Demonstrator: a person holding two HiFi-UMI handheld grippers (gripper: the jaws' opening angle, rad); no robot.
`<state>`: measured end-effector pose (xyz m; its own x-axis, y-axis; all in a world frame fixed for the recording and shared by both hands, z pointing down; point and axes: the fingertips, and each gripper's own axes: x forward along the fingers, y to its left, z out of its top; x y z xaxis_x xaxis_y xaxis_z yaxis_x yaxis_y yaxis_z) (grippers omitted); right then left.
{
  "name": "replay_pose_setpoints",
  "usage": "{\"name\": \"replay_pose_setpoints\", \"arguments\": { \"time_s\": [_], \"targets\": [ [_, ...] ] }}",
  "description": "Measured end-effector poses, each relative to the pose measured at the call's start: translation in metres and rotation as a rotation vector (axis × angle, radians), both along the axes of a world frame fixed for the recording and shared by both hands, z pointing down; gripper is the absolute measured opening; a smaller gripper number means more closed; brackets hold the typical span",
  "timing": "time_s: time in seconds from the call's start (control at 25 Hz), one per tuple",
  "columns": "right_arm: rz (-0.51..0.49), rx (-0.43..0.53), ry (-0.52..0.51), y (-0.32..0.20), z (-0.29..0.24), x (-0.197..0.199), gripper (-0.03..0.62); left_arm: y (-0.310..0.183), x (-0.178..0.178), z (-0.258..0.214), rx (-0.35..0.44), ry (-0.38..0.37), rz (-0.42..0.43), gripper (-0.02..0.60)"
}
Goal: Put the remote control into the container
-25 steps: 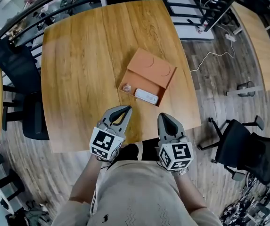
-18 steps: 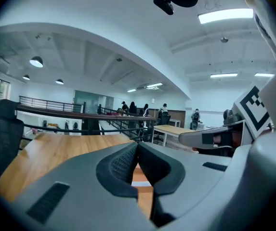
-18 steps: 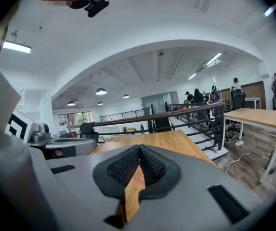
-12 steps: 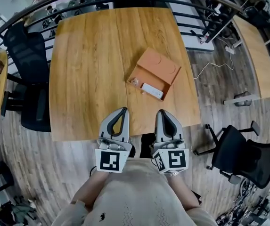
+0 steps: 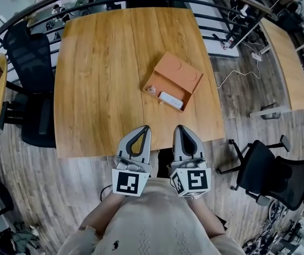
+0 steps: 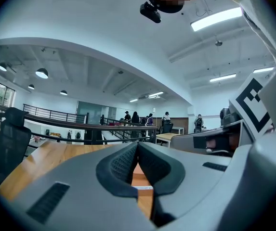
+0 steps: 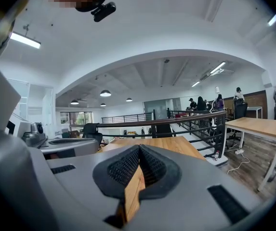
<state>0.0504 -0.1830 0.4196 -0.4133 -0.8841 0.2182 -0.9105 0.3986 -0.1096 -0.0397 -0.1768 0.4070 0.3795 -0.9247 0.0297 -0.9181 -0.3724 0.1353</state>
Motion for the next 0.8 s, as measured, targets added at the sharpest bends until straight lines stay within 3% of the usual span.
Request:
{"name": "replay_pose_setpoints", "arguments": {
  "time_s": [0.32, 0.8],
  "targets": [
    [0.0, -0.027, 0.007, 0.003, 0.005, 0.001, 0.015, 0.001, 0.0, -0.003, -0.007, 0.031, 0.001, 0.012],
    [-0.011, -0.035, 0.027, 0.007, 0.012, -0.002, 0.015, 0.003, -0.004, 0.008, -0.031, 0.003, 0.004, 0.012]
  ]
}}
